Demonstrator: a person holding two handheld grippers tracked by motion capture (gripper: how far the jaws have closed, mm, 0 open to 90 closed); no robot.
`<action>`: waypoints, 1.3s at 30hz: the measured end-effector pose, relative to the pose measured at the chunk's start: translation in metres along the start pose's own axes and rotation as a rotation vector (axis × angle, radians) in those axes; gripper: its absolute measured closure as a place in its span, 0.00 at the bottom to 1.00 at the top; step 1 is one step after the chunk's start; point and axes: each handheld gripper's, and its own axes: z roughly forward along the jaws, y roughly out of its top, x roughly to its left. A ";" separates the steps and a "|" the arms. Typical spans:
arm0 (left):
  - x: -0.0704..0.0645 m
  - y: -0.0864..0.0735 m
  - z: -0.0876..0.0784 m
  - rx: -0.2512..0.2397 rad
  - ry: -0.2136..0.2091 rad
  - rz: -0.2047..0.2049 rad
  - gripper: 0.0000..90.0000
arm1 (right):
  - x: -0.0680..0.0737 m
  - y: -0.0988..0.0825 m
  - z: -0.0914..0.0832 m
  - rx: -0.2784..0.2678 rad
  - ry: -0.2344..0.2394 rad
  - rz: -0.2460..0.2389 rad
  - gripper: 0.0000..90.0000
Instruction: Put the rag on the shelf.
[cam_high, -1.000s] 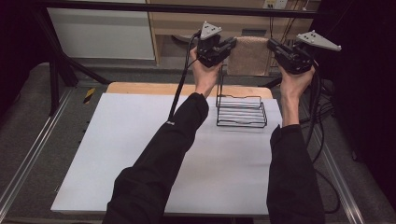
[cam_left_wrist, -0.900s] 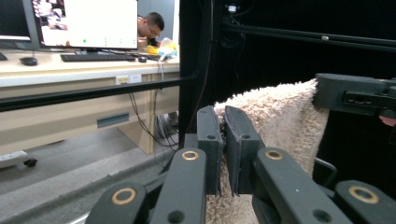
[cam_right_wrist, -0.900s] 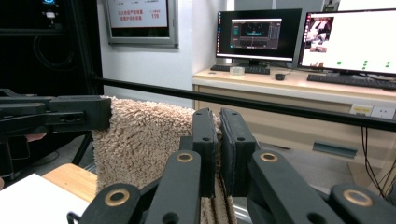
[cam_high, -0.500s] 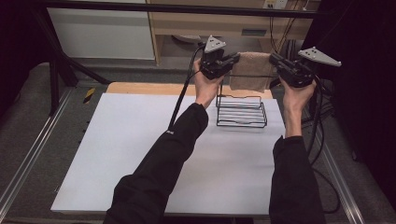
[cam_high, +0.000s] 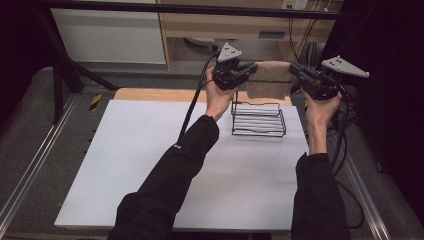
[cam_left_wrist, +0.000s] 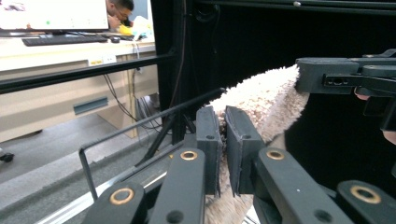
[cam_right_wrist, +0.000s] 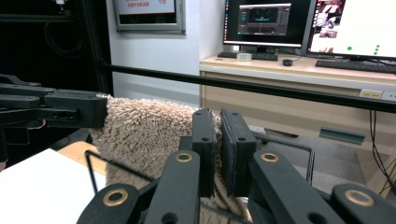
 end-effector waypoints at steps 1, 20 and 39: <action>-0.001 -0.001 -0.001 0.010 -0.007 0.000 0.93 | 0.001 -0.001 -0.002 0.001 -0.002 0.000 0.94; -0.014 -0.020 -0.010 0.130 -0.040 -0.011 0.90 | 0.008 -0.026 -0.020 0.101 0.038 0.004 0.93; -0.013 -0.002 -0.009 0.130 -0.045 -0.094 0.87 | 0.007 -0.040 -0.019 0.126 0.050 0.001 0.93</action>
